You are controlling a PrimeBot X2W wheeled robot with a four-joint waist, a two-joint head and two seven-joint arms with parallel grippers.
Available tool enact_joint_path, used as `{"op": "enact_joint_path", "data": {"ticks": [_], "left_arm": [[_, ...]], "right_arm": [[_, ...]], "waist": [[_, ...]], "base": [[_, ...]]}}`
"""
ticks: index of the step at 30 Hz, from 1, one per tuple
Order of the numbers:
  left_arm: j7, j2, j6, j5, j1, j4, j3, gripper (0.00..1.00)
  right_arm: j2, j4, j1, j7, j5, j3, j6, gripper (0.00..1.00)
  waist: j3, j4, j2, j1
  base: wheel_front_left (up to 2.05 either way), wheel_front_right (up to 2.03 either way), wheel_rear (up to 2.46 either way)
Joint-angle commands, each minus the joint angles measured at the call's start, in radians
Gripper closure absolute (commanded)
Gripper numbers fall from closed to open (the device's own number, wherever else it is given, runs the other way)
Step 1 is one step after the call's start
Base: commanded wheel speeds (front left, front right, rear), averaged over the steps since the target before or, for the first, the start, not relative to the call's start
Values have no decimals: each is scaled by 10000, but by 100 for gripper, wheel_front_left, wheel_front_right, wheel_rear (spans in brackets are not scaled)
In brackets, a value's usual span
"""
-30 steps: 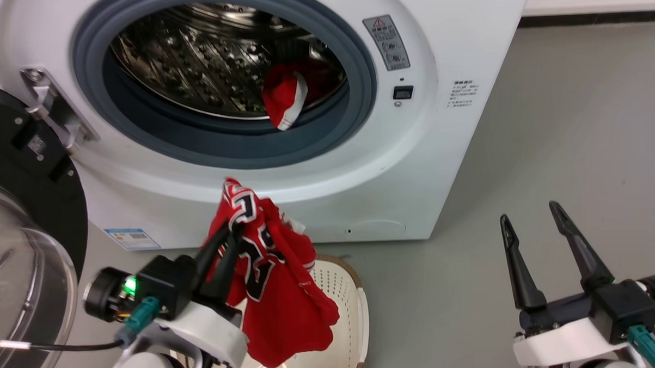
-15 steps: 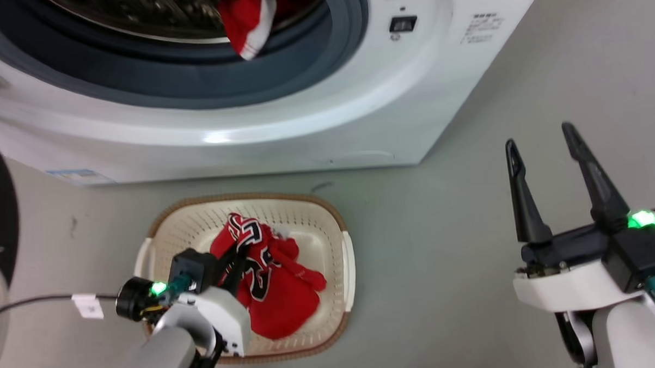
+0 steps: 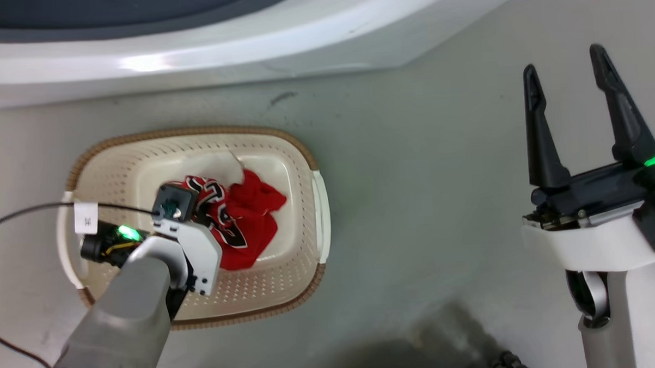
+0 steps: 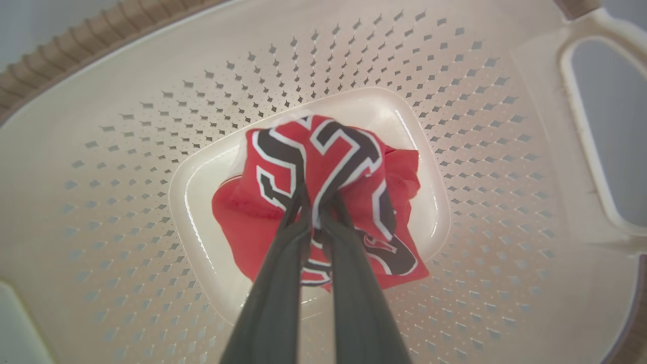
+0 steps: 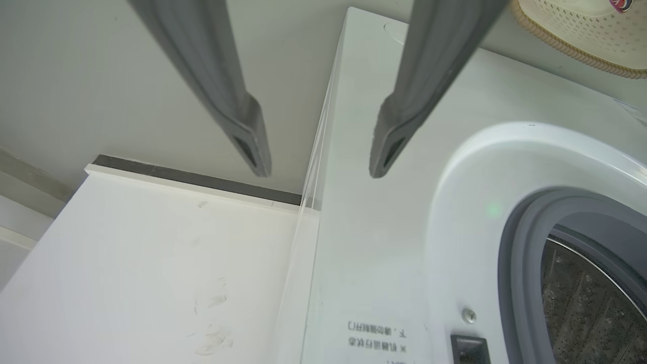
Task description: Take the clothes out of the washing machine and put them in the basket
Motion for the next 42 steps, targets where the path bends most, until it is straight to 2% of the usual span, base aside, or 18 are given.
{"op": "enact_joint_path", "data": {"ticks": [1, 6, 14, 15, 16, 21, 30, 35, 42], "left_arm": [[53, -46, -67, 72, -253, 161, -77, 100], [361, -167, -188, 661, -1007, 952, -778, 100], [885, -143, -155, 719, -1427, 1340, -980, 100], [917, -141, -157, 755, -1409, 1356, -1043, 36], [869, -150, -151, 749, -1397, 1365, -1049, 0], [519, -318, -120, 533, -981, 1406, -964, 0], [-435, -854, 58, -150, -12, 1028, -273, 0], [-457, -700, 560, -80, 881, -834, 518, 0], [-452, -502, 1132, 767, 2498, -3584, 1916, 0]], "right_arm": [[16, -77, -201, -21, 20, 10, -8, 0], [18, -203, -562, -21, 148, -95, -7, 0], [17, -284, -780, -21, 286, -160, -7, 0], [17, -253, -763, -21, 288, -166, -8, 0], [17, -214, -754, -21, 285, -166, -7, 0], [17, 25, -596, -21, 216, -104, -8, 0], [13, 389, -4, -21, -20, -95, -8, 0], [13, 555, 512, -21, -153, -176, -8, 0], [12, 723, 1183, -20, -290, -183, -8, 0]], "waist": [[810, -339, 0, -2], [1525, -426, 0, -2], [1996, -558, 0, -2], [1988, -558, 0, -2], [1957, -550, 0, -2], [1449, -446, 0, -2], [-264, 34, 0, -2], [-1237, 382, 0, -2], [-2465, 772, 0, -2]], "base": [[0, 0, 0], [0, 0, 0], [0, 0, 0], [0, 0, 0], [0, 0, 0], [0, 0, 0], [0, 0, 0], [0, 0, 0], [0, 0, 0]]}}
